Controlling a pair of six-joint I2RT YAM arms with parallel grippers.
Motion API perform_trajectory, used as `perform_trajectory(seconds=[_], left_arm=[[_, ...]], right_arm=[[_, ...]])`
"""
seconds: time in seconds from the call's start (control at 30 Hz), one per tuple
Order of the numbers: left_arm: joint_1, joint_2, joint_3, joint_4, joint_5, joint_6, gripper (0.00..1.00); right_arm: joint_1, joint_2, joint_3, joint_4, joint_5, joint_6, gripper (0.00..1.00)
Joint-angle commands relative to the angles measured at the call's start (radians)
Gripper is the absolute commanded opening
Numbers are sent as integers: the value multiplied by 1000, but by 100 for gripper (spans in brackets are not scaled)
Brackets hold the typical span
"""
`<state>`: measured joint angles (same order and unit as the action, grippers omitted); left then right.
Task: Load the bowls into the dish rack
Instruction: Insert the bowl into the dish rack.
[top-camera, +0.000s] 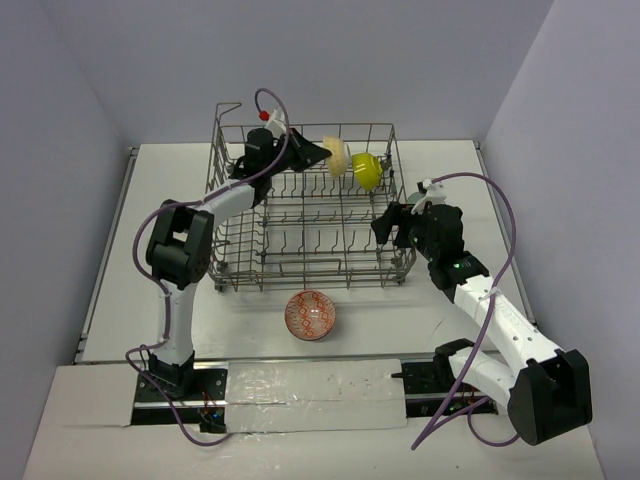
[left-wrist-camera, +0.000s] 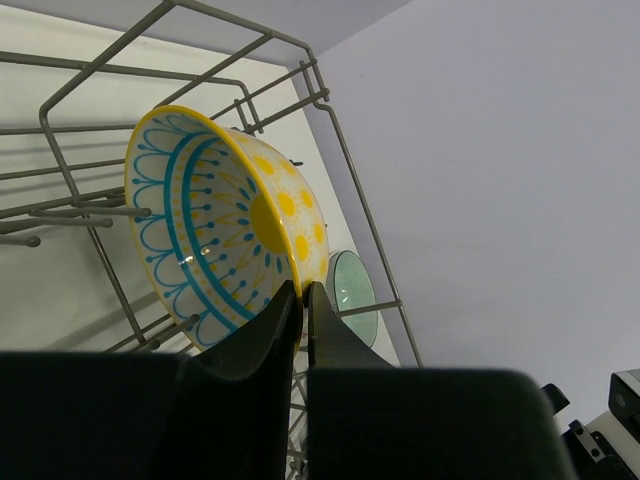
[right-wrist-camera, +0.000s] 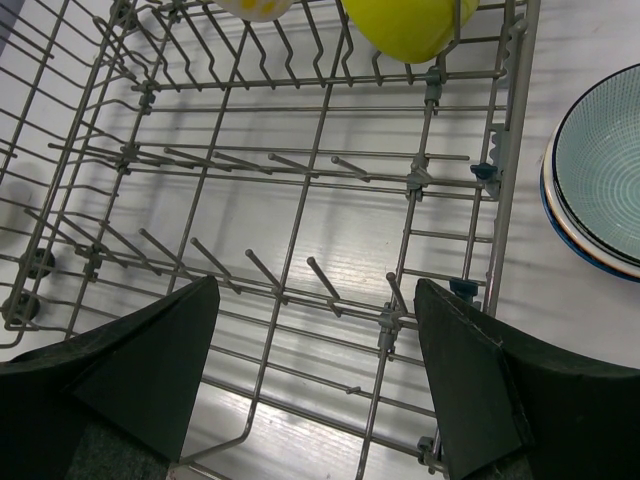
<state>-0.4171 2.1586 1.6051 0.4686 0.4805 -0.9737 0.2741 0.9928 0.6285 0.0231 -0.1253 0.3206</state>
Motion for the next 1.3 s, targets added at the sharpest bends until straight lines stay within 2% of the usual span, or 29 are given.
perform_trajectory(seconds=[0.0, 0.2, 0.33, 0.6, 0.8, 0.9, 0.93, 1.1, 1.27], left_arm=[[5, -31, -27, -113, -26, 29, 10], [9, -29, -36, -139, -26, 38, 16], [12, -23, -39, -156, -20, 46, 26], [12, 9, -11, -185, 7, 66, 32], [12, 37, 13, -156, 35, 52, 39], [11, 56, 32, -145, 55, 47, 46], [9, 60, 42, -145, 61, 47, 52], [9, 35, 35, -154, 47, 72, 54], [8, -23, 50, -234, 9, 151, 54]], right_arm=[[-1, 4, 40, 44, -8, -8, 86], [-1, 4, 43, 44, -10, -9, 86], [0, 6, 43, 43, -10, -9, 86], [-1, 13, 46, 44, -16, -12, 86], [0, 18, 46, 46, -22, -15, 86], [2, 23, 48, 43, -20, -15, 86], [2, 24, 50, 43, -20, -15, 86], [5, 26, 51, 41, -17, -20, 86], [5, 23, 51, 37, -14, -21, 86]])
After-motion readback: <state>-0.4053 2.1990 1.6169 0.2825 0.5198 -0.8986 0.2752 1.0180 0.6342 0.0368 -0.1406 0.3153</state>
